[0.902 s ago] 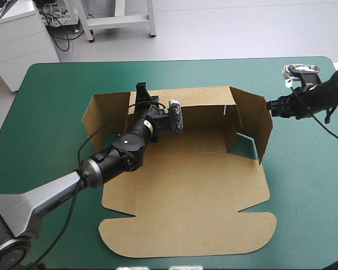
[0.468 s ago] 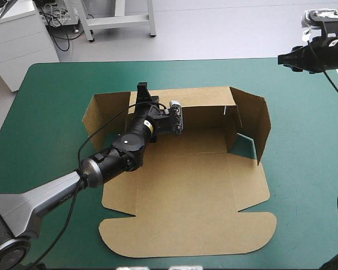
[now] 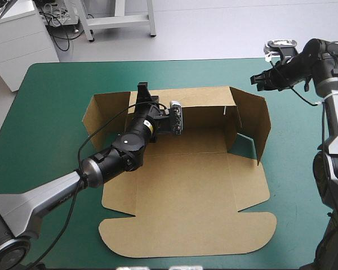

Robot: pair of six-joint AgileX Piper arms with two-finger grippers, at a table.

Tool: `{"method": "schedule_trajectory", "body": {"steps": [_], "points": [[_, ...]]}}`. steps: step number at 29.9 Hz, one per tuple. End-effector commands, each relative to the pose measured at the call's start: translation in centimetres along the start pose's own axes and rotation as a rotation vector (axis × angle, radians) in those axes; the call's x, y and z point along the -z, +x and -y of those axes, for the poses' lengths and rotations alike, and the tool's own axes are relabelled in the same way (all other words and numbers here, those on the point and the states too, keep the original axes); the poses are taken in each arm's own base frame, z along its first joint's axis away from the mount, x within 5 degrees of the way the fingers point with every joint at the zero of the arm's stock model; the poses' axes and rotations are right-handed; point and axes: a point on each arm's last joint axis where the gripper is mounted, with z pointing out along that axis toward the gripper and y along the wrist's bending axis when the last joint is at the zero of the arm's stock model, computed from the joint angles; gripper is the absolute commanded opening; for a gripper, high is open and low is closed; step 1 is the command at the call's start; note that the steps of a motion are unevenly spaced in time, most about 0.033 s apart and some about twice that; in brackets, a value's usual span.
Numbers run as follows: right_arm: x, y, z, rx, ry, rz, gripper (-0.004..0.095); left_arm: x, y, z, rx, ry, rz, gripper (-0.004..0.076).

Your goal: Fold the box

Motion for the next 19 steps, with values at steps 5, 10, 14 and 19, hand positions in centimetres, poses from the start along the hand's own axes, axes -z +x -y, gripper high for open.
{"method": "schedule_trajectory", "body": {"steps": [5, 10, 14, 19], "points": [[3.0, -0.5, -1.8, 0.058, -0.017, 0.044, 0.046, 1.1, -0.1, -1.9, 0.034, -0.056, 0.011, -0.0012], [3.3, -0.3, -2.2, 0.038, -0.052, 0.032, 0.0478, 1.1, 0.0, -1.9, 0.034, -0.057, 0.008, -0.0012], [4.3, -0.5, -2.9, 0.036, -0.096, 0.065, 0.0478, 1.1, 0.0, -2.0, 0.034, -0.059, 0.0, -0.0012], [5.0, 0.5, -3.1, 0.066, -0.083, 0.045, 0.0478, 1.1, 0.0, -2.0, 0.034, -0.059, 0.0, -0.0012]]}}
